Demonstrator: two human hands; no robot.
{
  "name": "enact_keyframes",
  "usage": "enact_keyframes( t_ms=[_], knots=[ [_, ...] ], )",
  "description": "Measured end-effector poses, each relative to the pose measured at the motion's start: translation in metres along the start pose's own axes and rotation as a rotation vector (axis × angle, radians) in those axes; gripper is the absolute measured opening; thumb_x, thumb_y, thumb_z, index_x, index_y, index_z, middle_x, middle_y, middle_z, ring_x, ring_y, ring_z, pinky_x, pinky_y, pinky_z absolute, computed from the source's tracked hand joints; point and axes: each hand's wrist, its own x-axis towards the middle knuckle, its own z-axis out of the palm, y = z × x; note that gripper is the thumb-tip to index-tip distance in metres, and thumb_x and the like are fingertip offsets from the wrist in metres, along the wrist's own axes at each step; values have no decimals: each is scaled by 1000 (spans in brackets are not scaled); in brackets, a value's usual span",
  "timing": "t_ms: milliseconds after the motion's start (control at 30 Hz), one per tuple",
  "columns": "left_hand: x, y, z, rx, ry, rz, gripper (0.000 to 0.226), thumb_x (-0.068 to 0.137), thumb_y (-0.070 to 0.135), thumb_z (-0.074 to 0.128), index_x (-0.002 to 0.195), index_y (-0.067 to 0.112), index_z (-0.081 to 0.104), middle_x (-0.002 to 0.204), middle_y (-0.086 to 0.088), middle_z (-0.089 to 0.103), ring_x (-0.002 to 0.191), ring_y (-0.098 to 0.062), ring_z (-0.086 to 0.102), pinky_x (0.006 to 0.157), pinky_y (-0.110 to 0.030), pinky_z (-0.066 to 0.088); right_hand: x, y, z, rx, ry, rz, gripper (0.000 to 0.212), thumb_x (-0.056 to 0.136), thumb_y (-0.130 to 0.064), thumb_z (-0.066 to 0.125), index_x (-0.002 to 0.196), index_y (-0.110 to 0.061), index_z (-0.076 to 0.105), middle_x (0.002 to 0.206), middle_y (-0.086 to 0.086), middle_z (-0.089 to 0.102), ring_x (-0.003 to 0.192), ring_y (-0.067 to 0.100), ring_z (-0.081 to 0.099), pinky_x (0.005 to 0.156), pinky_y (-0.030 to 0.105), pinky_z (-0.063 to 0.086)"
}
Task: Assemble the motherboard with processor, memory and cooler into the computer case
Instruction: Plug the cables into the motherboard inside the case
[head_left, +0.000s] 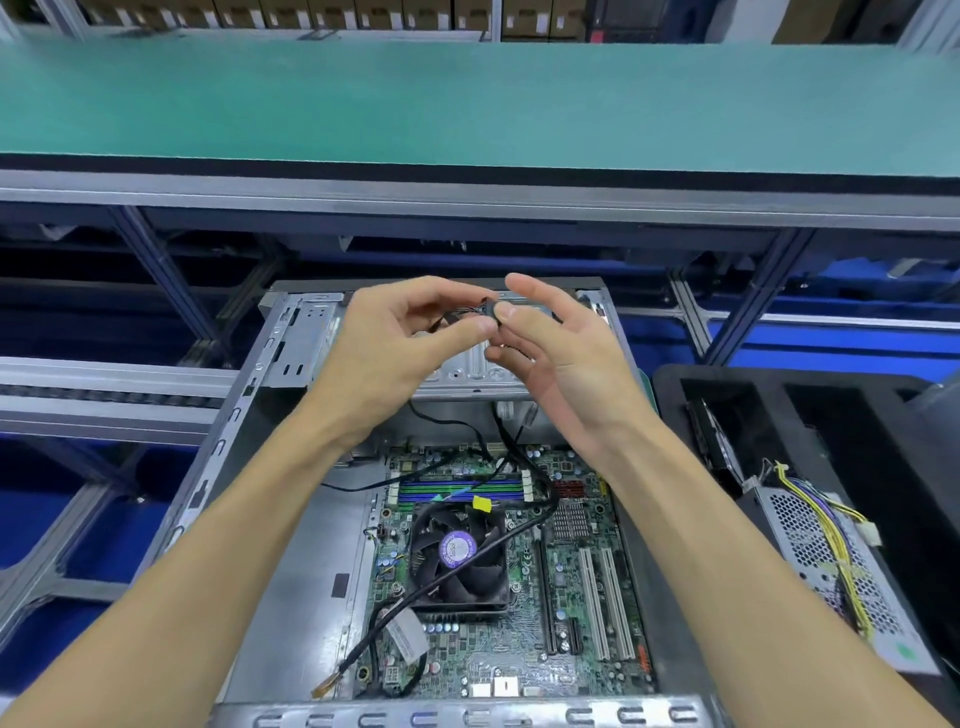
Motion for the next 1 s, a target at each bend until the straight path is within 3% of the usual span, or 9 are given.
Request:
enact_keyframes(
  t_ms=[133, 267, 333, 433, 500, 600, 667, 767, 1000],
  knots=[
    [-1, 1, 1, 10, -13, 11, 14, 86, 12, 75, 100, 11, 75, 93, 3, 76, 74, -4, 65, 64, -9, 44, -3, -5, 2, -166, 91, -62, 21, 97, -6, 62, 119, -7, 62, 79, 4, 70, 69, 16, 64, 69, 29, 57],
    [-9, -4, 14, 168, -102, 8, 11, 82, 16, 78, 88, 25, 75, 86, 7, 74, 76, -25, 64, 66, -26, 49, -9, -18, -12, -298, 454, -180, 16, 101, -8, 53, 104, -6, 69, 79, 5, 68, 71, 13, 64, 68, 29, 57],
    [-16, -13, 26, 303, -227, -29, 9, 81, 21, 78, 87, 27, 74, 77, 14, 70, 62, -15, 58, 60, -27, 46, -17, -27, -28, -418, 536, -213, 18, 99, -9, 55, 102, -12, 72, 85, 0, 72, 78, 10, 66, 72, 27, 57],
    [-25, -27, 46, 471, -408, -75, 11, 82, 33, 73, 91, 29, 74, 74, 22, 66, 65, 4, 56, 70, -24, 50, -36, -31, -53, -790, 494, -189, 20, 98, -17, 58, 108, -28, 71, 104, -14, 72, 102, 3, 66, 88, 26, 53],
    [-26, -37, 61, 612, -501, -70, 17, 83, 37, 69, 98, 30, 73, 87, 20, 68, 81, -1, 61, 81, -29, 53, -47, -24, -66, -913, 425, -94, 27, 99, -18, 58, 120, -35, 64, 119, -19, 66, 115, 0, 59, 96, 19, 46],
    [-22, -55, 85, 828, -601, -52, 20, 86, 33, 64, 103, 24, 70, 98, 6, 71, 92, -18, 65, 81, -37, 56, -58, -5, -77, -823, 330, 37, 38, 104, -20, 54, 137, -40, 51, 128, -23, 57, 119, -10, 53, 87, 4, 42],
    [-17, -68, 97, 893, -611, -29, 18, 87, 29, 62, 100, 18, 69, 95, -1, 71, 90, -23, 66, 77, -40, 57, -62, 5, -81, -761, 334, 56, 44, 105, -25, 52, 146, -37, 44, 135, -18, 55, 121, -10, 52, 94, 10, 44],
    [-6, -86, 110, 924, -549, -23, 15, 89, 29, 62, 94, 14, 65, 90, -4, 70, 83, -28, 66, 69, -38, 55, -60, 8, -85, -738, 359, 33, 36, 104, -27, 54, 138, -40, 49, 136, -20, 57, 120, -11, 53, 104, 22, 42],
    [9, -115, 143, 888, -570, -14, 23, 91, 32, 57, 104, 13, 55, 113, -10, 61, 100, -33, 61, 71, -34, 43, -59, 12, -91, -661, 356, 8, 37, 103, -24, 57, 138, -35, 55, 129, -22, 62, 111, -16, 57, 84, 4, 45]
  ],
)
